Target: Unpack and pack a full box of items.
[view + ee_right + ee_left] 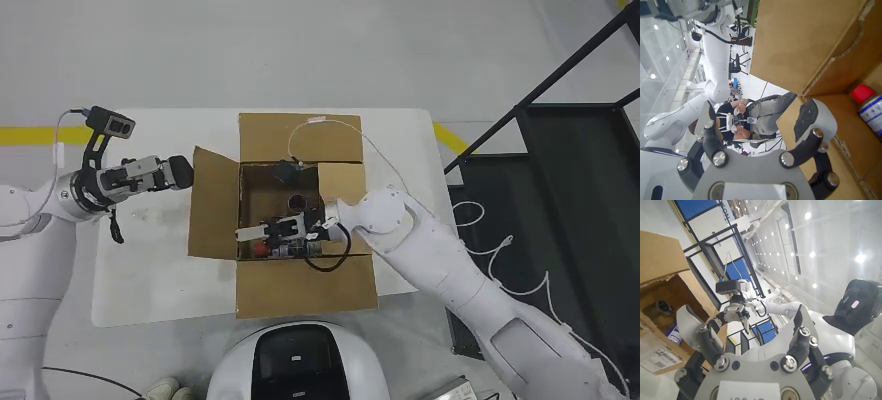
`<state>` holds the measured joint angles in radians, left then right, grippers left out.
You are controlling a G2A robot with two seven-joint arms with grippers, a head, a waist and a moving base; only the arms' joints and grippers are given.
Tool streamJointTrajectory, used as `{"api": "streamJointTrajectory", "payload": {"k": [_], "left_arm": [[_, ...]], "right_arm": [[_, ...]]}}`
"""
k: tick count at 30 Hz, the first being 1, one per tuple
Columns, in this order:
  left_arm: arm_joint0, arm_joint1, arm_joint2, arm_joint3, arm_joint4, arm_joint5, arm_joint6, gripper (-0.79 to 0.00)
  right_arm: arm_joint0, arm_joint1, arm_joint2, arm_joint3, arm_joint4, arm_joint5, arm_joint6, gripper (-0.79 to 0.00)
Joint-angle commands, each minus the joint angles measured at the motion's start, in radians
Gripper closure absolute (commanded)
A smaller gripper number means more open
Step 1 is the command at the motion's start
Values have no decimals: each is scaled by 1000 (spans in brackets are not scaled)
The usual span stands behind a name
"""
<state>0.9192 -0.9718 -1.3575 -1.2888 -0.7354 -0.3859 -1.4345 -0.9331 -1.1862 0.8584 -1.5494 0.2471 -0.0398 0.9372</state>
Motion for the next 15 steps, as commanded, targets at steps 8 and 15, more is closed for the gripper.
{"api": "streamJointTrajectory", "payload": {"k": [8, 15], "left_arm": [[-58, -20, 126, 93, 183, -50, 54, -785], [-61, -16, 135, 198, 316, -88, 123, -785]], "right_arm": [[-250, 86, 350, -83, 68, -23, 60, -785], [-383, 120, 535, -142, 103, -28, 79, -785]]}}
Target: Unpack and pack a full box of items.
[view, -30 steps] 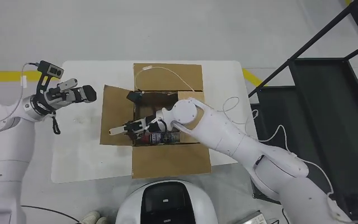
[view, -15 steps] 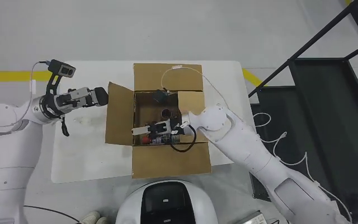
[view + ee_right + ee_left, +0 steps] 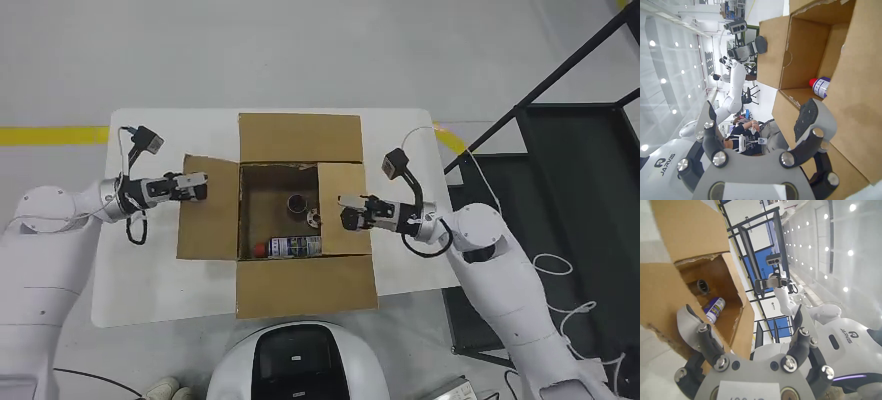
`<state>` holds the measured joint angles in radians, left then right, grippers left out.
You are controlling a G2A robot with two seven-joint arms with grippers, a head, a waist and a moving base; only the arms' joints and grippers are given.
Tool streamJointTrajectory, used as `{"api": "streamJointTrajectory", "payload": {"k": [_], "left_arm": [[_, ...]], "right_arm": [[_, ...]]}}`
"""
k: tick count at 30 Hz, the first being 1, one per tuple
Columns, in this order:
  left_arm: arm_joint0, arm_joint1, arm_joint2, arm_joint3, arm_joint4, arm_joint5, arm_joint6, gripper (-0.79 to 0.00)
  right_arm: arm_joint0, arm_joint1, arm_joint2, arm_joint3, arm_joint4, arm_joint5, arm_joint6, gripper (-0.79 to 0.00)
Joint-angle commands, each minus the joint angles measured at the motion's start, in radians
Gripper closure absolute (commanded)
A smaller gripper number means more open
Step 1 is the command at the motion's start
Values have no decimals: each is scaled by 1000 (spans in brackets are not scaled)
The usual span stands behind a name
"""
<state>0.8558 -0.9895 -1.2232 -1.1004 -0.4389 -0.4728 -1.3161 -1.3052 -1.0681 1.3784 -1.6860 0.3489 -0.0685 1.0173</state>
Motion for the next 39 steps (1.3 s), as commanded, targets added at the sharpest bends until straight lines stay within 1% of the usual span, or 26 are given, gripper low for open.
{"api": "streamJointTrajectory", "payload": {"k": [1, 4, 10, 13, 17, 21, 26, 30, 35, 39], "left_arm": [[6, 2, 3, 21, 39, -2, 15, -785], [11, -2, 28, 47, 77, 0, 42, -785], [-13, -32, 117, 82, 86, 3, 87, -785], [-28, -47, 160, 75, 70, -4, 66, -785], [-30, -56, 195, 47, 59, -8, 19, -785], [-23, -56, 201, 16, 43, -6, -9, -785], [-26, -55, 197, -11, 46, 3, -6, -785], [-41, -49, 169, -35, 32, 7, -11, -785], [-61, -41, 128, -94, -23, 30, -40, -785], [-91, -48, 144, -137, -28, 56, -14, -785]], "right_arm": [[-22, 4, 28, -13, 3, 2, -2, -785], [-40, 9, 50, -21, 7, 5, -6, -785], [-43, 11, 50, -13, 9, 4, -11, -785], [-43, 12, 45, -12, 1, 6, -14, -785], [-50, 15, 47, -16, -6, 3, -16, -785], [-55, 17, 50, -24, -12, 1, -17, -785], [-54, 19, 47, -31, -15, 4, -16, -785], [-51, 21, 39, -37, -26, 12, -11, -785], [-58, 27, 53, -42, -46, 13, -3, -785], [-71, 35, 87, -24, -30, -8, 54, -785]]}}
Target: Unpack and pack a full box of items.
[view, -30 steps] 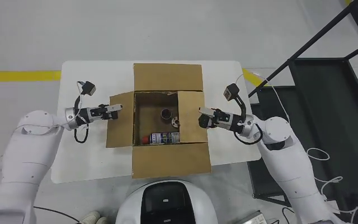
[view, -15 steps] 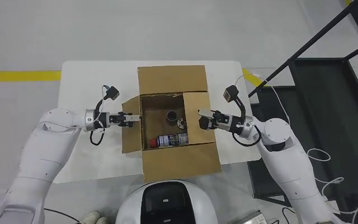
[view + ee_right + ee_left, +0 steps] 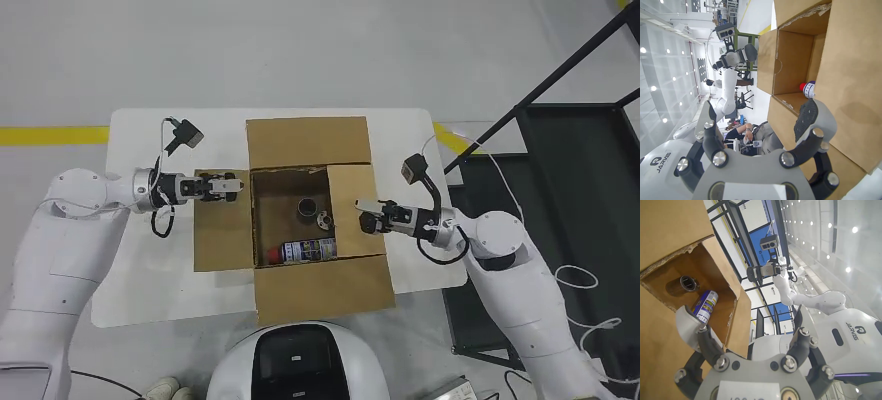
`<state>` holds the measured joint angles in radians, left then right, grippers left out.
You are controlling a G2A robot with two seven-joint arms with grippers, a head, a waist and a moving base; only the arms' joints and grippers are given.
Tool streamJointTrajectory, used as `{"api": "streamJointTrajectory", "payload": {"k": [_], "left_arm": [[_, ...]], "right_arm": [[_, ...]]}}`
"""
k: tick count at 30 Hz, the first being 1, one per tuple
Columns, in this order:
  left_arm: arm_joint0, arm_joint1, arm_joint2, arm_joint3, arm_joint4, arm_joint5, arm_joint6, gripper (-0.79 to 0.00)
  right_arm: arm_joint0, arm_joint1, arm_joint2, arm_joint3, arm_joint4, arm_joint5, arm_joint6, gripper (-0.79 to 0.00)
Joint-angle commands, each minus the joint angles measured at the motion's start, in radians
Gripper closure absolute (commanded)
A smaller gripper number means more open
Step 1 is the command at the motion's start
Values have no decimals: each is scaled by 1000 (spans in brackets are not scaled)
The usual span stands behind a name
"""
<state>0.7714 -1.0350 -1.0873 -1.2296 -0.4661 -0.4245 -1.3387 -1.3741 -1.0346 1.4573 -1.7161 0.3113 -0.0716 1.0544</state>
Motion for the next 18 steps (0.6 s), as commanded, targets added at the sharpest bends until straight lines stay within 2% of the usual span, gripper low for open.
{"api": "streamJointTrajectory", "payload": {"k": [1, 6, 12, 18], "left_arm": [[-16, -7, 20, -18, 2, 14, 16, -785], [-73, -36, 101, -30, 12, 57, 83, -785], [-141, -94, 238, 17, 26, 100, 201, -785], [-166, -144, 339, 66, 35, 116, 281, -785]], "right_arm": [[-5, 4, 19, 16, 21, -11, 35, -785], [-27, 13, 75, 72, 97, -34, 93, -785], [-63, 20, 135, 118, 171, -62, 105, -785], [-66, 21, 133, 129, 192, -59, 116, -785]]}}
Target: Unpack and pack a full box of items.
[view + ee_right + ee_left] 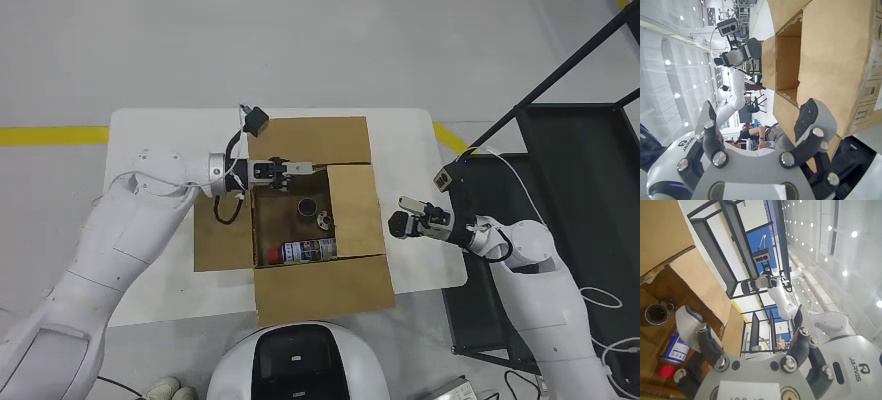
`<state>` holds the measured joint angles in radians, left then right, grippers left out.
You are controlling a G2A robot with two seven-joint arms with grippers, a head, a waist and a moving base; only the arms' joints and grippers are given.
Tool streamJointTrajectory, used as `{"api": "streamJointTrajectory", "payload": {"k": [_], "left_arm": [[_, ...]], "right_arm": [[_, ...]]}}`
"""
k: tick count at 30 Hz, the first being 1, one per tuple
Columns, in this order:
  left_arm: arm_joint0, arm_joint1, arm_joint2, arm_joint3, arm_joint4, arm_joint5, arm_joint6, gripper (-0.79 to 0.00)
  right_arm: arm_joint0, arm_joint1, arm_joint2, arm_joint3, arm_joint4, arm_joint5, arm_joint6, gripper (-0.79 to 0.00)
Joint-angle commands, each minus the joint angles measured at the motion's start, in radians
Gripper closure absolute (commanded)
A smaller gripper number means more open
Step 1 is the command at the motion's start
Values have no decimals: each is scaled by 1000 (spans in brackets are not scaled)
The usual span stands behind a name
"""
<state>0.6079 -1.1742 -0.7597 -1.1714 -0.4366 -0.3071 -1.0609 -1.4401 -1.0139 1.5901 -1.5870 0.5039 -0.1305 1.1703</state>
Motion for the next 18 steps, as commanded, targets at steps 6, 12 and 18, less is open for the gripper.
{"api": "streamJointTrajectory", "payload": {"k": [6, 12, 18], "left_arm": [[-6, -10, 20, 15, 8, -3, -3, -785], [-6, -10, 20, 15, 8, -3, -3, -785], [0, -11, 22, 7, 12, 4, 13, -785]], "right_arm": [[0, 0, 0, 0, -1, 0, 0, -785], [0, 0, 0, 0, -1, 0, 0, -785], [0, 0, 0, 0, -1, 0, 0, -785]]}}
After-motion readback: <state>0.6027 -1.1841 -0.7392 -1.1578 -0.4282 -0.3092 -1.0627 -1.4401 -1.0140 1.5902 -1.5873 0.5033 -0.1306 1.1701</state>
